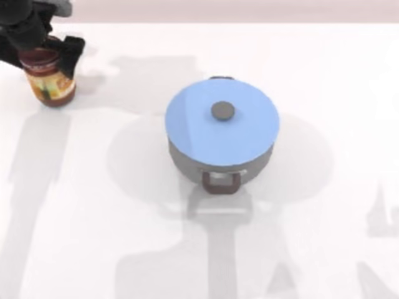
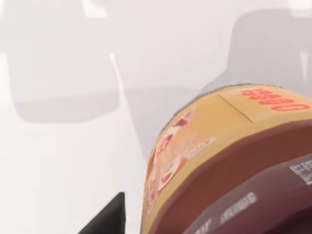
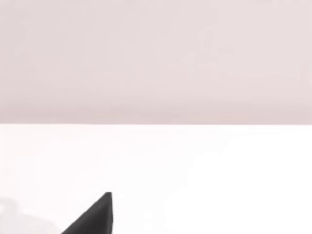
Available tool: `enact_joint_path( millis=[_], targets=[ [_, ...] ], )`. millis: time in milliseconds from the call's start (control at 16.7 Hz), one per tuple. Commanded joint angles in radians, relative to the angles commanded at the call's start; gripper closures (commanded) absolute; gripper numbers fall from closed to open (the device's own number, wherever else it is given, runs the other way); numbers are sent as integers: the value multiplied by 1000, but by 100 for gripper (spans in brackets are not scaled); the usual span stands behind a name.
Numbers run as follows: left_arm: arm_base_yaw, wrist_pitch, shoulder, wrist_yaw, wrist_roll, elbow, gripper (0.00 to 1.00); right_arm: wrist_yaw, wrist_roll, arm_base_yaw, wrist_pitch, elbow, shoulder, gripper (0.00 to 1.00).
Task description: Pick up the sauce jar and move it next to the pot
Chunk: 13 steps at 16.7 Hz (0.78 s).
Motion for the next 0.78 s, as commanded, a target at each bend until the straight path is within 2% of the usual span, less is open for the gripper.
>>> enact_joint_path(
  millis=[600, 780],
  targets=[
    [0, 0, 0, 0, 0, 0, 98, 0, 0, 0, 0, 0, 0, 0],
    [0, 0, 0, 0, 0, 0, 100, 0, 0, 0, 0, 0, 0, 0]
  ],
)
